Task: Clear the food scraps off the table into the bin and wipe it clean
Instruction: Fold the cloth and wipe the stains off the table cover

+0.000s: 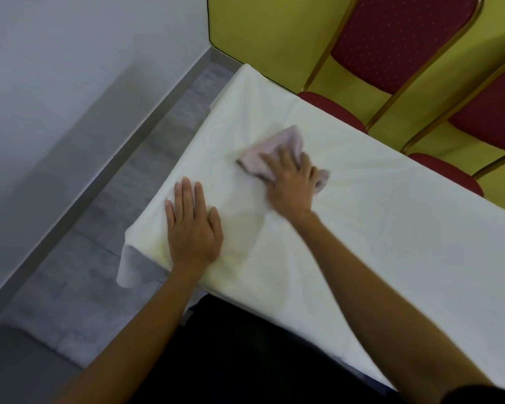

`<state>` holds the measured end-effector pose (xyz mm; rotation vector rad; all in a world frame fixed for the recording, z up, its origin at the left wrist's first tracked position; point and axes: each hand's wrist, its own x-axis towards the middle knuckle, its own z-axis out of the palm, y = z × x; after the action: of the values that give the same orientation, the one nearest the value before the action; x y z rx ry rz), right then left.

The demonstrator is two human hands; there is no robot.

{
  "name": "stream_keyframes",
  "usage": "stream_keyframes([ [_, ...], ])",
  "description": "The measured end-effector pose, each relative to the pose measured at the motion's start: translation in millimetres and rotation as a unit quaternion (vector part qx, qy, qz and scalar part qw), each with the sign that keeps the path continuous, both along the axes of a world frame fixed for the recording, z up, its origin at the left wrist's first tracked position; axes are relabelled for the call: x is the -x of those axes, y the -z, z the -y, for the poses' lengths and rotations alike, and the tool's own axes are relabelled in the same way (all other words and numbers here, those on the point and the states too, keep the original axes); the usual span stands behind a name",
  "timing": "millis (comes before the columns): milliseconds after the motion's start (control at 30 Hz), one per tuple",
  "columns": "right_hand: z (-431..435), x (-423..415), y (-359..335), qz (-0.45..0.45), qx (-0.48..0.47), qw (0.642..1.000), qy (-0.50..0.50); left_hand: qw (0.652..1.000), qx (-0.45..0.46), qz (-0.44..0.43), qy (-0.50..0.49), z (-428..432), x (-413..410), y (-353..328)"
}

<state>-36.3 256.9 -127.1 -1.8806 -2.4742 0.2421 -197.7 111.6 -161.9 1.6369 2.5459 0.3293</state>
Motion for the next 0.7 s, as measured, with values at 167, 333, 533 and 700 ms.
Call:
stream_keyframes([
  [167,46,-30,5,0.015,-0.007,0.985,-0.174,1.000,0.012,-0.010,0.012,2,0,-1],
  [333,-24,-136,-1,0.048,0.021,0.998,0.029,1.000,0.016,-0.003,0.017,1,0,-1],
  [533,-16,-165,-11,0.089,0.051,0.983,0.151,0.993,0.099,0.042,-0.039,-10,-19,-13],
  [700,48,-132,-21,0.037,0.050,0.993,0.100,0.994,0.046,0.098,-0.002,-16,-109,-25],
])
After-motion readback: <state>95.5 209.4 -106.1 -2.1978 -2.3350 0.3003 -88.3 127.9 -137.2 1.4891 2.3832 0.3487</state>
